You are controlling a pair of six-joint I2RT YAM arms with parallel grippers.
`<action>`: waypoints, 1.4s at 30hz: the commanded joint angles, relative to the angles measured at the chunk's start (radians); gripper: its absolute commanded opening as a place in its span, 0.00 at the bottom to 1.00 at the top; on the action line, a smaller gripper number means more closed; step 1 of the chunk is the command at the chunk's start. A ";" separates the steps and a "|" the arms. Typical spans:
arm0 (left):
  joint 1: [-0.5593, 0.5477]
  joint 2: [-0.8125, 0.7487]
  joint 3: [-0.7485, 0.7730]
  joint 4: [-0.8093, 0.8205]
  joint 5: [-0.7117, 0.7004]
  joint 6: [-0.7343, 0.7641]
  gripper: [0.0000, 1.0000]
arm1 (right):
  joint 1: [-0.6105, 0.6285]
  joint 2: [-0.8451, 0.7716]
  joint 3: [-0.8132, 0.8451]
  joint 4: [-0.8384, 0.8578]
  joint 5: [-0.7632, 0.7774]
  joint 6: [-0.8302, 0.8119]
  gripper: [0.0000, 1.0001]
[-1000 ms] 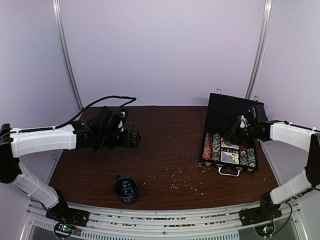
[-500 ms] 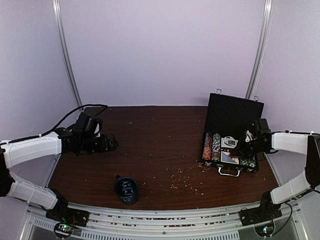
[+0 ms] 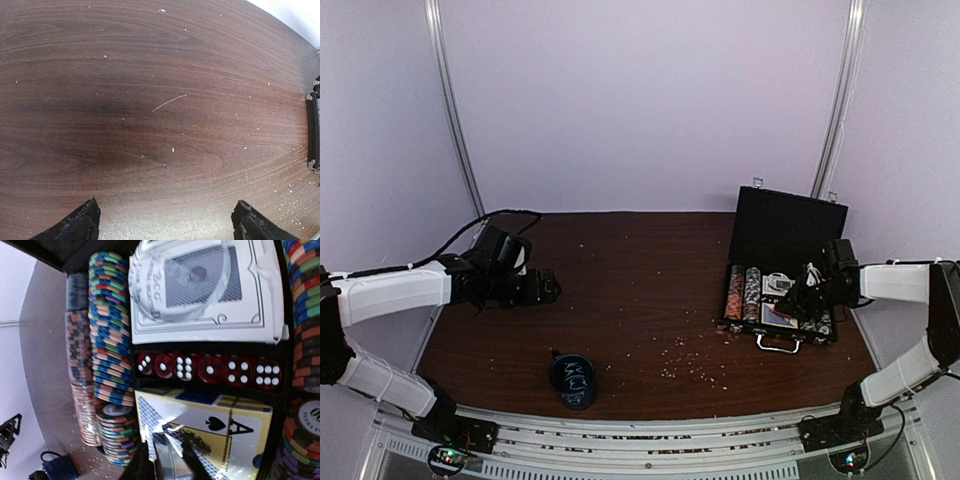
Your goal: Pack up texas hold em set
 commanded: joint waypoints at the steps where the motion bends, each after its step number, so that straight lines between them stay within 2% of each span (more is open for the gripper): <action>1: 0.004 -0.016 -0.010 0.061 0.019 0.000 0.95 | 0.007 -0.013 -0.015 -0.093 0.050 -0.029 0.27; 10: 0.004 -0.056 -0.040 0.068 0.016 -0.020 0.95 | 0.010 -0.049 0.098 -0.231 0.208 -0.104 0.40; 15: 0.005 -0.080 -0.053 0.066 0.006 -0.030 0.94 | 0.009 -0.089 0.168 -0.309 0.346 -0.146 0.53; 22: 0.004 -0.104 -0.050 0.052 -0.018 -0.034 0.95 | 0.006 -0.179 0.248 -0.308 0.431 -0.158 0.70; 29: 0.004 -0.088 -0.009 0.037 -0.014 -0.042 0.95 | -0.023 -0.221 0.215 -0.236 0.403 -0.094 0.75; 31: 0.004 -0.088 0.002 0.037 -0.011 -0.043 0.95 | -0.095 -0.229 0.179 -0.186 0.311 -0.082 0.76; 34: 0.005 -0.081 0.032 0.020 -0.009 -0.027 0.95 | -0.268 -0.231 0.151 -0.103 0.178 -0.064 0.77; 37: 0.006 -0.072 0.063 -0.003 -0.021 0.001 0.95 | -0.386 -0.216 0.145 0.002 0.101 -0.058 0.78; 42: 0.042 -0.030 0.131 -0.030 0.015 0.025 0.95 | -0.467 -0.139 0.197 0.129 0.001 -0.021 0.81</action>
